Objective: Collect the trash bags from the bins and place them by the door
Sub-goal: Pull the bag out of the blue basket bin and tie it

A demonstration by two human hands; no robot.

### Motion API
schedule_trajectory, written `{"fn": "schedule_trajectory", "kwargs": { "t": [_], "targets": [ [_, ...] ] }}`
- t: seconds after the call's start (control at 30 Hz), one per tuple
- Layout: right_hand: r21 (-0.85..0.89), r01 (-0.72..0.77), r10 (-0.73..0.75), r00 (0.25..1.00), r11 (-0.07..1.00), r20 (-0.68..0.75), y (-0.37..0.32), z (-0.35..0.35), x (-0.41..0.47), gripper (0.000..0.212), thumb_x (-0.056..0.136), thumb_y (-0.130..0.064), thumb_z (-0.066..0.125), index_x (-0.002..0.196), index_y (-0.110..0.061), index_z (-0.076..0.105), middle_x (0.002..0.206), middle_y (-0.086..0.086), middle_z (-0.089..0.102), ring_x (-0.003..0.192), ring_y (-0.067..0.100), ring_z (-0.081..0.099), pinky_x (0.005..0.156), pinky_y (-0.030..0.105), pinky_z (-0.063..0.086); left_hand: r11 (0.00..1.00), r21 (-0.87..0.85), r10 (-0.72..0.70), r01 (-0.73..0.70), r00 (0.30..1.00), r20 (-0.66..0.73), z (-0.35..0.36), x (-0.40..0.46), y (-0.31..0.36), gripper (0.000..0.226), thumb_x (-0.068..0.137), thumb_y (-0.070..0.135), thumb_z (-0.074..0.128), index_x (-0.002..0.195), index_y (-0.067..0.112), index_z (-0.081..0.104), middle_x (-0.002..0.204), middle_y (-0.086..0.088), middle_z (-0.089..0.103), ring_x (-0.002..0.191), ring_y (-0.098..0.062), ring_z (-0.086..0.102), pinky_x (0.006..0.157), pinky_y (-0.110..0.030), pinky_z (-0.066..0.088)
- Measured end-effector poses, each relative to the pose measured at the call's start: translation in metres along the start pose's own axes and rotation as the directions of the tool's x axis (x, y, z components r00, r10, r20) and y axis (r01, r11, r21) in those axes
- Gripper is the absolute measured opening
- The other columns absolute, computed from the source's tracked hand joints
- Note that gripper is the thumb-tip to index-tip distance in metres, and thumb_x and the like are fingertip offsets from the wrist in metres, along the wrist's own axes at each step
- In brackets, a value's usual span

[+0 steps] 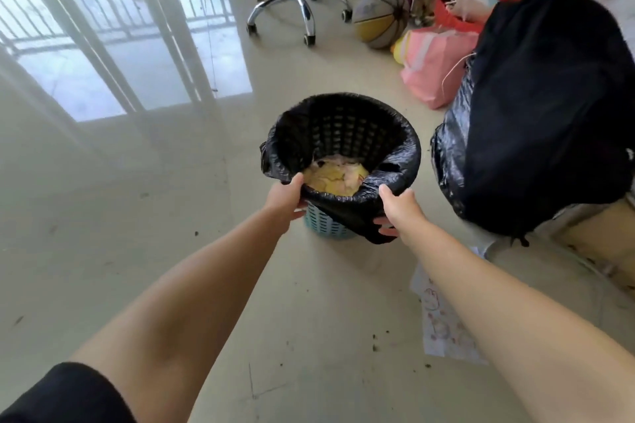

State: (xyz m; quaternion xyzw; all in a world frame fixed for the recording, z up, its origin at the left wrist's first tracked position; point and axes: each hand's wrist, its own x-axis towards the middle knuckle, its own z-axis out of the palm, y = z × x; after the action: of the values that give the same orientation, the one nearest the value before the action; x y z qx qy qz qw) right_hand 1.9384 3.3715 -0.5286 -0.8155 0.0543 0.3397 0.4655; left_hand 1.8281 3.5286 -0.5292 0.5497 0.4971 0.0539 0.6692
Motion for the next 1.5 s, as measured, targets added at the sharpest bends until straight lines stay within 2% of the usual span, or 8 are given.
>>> {"fn": "schedule_trajectory", "kwargs": {
  "t": [0.23,0.6,0.77,0.83,0.93,1.07,1.2,1.5],
  "targets": [
    [0.07,0.043,-0.049,0.995,0.997,0.086,-0.011,-0.001,0.01,0.02,0.094,-0.019,0.043,0.077,-0.008,0.043,0.072,0.008,0.045,0.054,0.017,0.045,0.053,0.032,0.051,0.939,-0.331,-0.075,0.09,0.995,0.058,0.001,-0.008,-0.001,0.011,0.094,0.011,0.051,0.101,0.002,0.048,0.086,-0.015,0.06,0.072,-0.027,0.064,0.071,-0.039,0.056],
    [-0.06,0.146,-0.139,0.985,0.987,0.107,0.011,-0.023,0.014,0.033,0.094,-0.041,0.041,0.083,-0.01,0.048,0.066,0.007,0.05,0.051,0.019,0.047,0.052,0.027,0.05,0.816,-0.555,-0.137,0.164,0.986,0.09,-0.035,-0.013,-0.026,0.04,0.095,0.047,0.044,0.098,0.011,0.061,0.085,-0.005,0.066,0.081,-0.016,0.062,0.07,-0.031,0.052],
    [0.002,-0.26,0.252,0.937,0.966,0.241,0.045,-0.041,0.005,0.065,0.094,-0.062,0.024,0.068,-0.008,0.049,0.041,0.0,0.036,0.034,0.014,0.035,0.041,0.021,0.037,0.779,-0.603,-0.146,0.173,0.985,0.094,-0.053,-0.01,-0.019,0.014,0.096,0.021,0.049,0.092,0.009,0.056,0.085,-0.006,0.062,0.079,-0.017,0.062,0.067,-0.033,0.05],
    [-0.088,-0.337,0.342,0.849,0.938,0.403,0.061,-0.037,-0.001,0.072,0.094,-0.063,0.017,0.079,-0.004,0.055,0.056,0.007,0.056,0.049,0.02,0.056,0.047,0.027,0.048,0.786,-0.591,-0.151,0.181,0.983,0.1,-0.057,-0.013,-0.017,0.013,0.096,0.015,0.049,0.089,0.005,0.054,0.086,-0.011,0.062,0.079,-0.02,0.062,0.071,-0.034,0.051],
    [0.176,-0.389,0.256,0.824,0.904,0.505,0.068,-0.014,-0.001,0.069,0.094,-0.061,0.023,0.096,0.001,0.051,0.099,0.019,0.065,0.095,0.032,0.063,0.075,0.045,0.053,0.815,-0.566,-0.154,0.129,0.988,0.003,-0.06,-0.016,-0.018,0.011,0.094,0.01,0.053,0.088,0.001,0.053,0.085,-0.014,0.061,0.079,-0.022,0.062,0.08,-0.033,0.051],
    [0.518,-0.266,0.084,0.934,0.813,0.347,0.054,0.007,0.006,0.015,0.099,-0.022,0.043,0.097,-0.013,0.056,0.069,0.005,0.071,0.061,0.014,0.069,0.069,0.043,0.053,0.786,-0.612,-0.112,0.09,0.994,0.003,-0.06,-0.025,-0.015,0.009,0.094,0.01,0.053,0.095,0.002,0.054,0.085,-0.012,0.062,0.077,-0.021,0.063,0.065,-0.033,0.053],
    [0.644,-0.198,0.082,0.975,0.739,0.205,0.045,-0.001,0.009,0.025,0.094,0.003,0.043,0.072,-0.008,0.05,0.043,0.004,0.049,0.024,0.005,0.041,0.038,0.024,0.052,0.783,-0.582,-0.151,0.22,0.974,0.167,-0.053,-0.039,-0.017,0.016,0.097,0.016,0.048,0.097,0.001,0.053,0.089,-0.013,0.063,0.079,-0.022,0.063,0.068,-0.036,0.05],
    [0.526,0.332,-0.249,0.942,0.783,-0.224,0.008,-0.04,-0.015,0.032,0.09,-0.002,0.038,0.064,-0.018,0.048,0.067,0.001,0.05,0.062,0.01,0.049,0.074,0.033,0.053,0.695,-0.719,0.002,0.013,1.0,0.019,-0.04,-0.036,0.012,0.013,0.095,0.003,0.045,0.082,0.001,0.048,0.078,-0.01,0.052,0.07,-0.018,0.057,0.061,-0.035,0.052]
  ]
}}
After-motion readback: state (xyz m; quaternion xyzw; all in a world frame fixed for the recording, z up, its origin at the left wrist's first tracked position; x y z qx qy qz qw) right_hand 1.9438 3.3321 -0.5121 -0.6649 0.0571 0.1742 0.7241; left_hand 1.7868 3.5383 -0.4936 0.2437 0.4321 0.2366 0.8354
